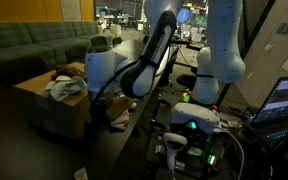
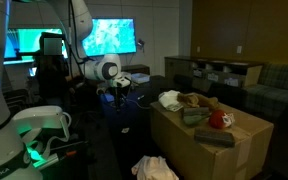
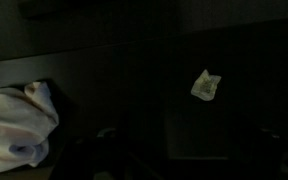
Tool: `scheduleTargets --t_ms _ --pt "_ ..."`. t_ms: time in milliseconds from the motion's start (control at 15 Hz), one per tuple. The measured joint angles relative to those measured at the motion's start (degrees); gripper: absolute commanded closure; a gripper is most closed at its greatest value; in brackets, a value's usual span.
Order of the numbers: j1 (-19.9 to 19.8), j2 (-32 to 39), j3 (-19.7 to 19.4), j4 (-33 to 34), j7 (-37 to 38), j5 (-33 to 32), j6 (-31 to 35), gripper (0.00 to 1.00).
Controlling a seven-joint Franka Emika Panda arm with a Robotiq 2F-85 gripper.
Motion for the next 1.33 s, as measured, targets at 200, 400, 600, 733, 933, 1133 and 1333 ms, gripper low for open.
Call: scheduleTargets --t_ms 200,400,600,733,933,1133,1333 --pt "0.0 5.8 0.0 1.4 -4.1 2.9 4.0 0.00" --pt "0.1 11.8 -0.1 5.2 -8.9 5.7 4.2 0.00" --pt "0.8 17.0 -0.4 9.9 -12.3 7.7 4.2 0.00" --pt "1.3 20.2 -0.5 12.9 -14.0 8.8 4.2 0.00" --pt "2.3 23.9 -0.5 16.7 -16.2 10.4 4.2 0.00" --pt "3.9 27.4 -1.0 20.1 -17.2 11.2 4.2 0.00" --pt "5.7 30.4 -1.5 23.4 -17.3 11.9 4.3 0.00"
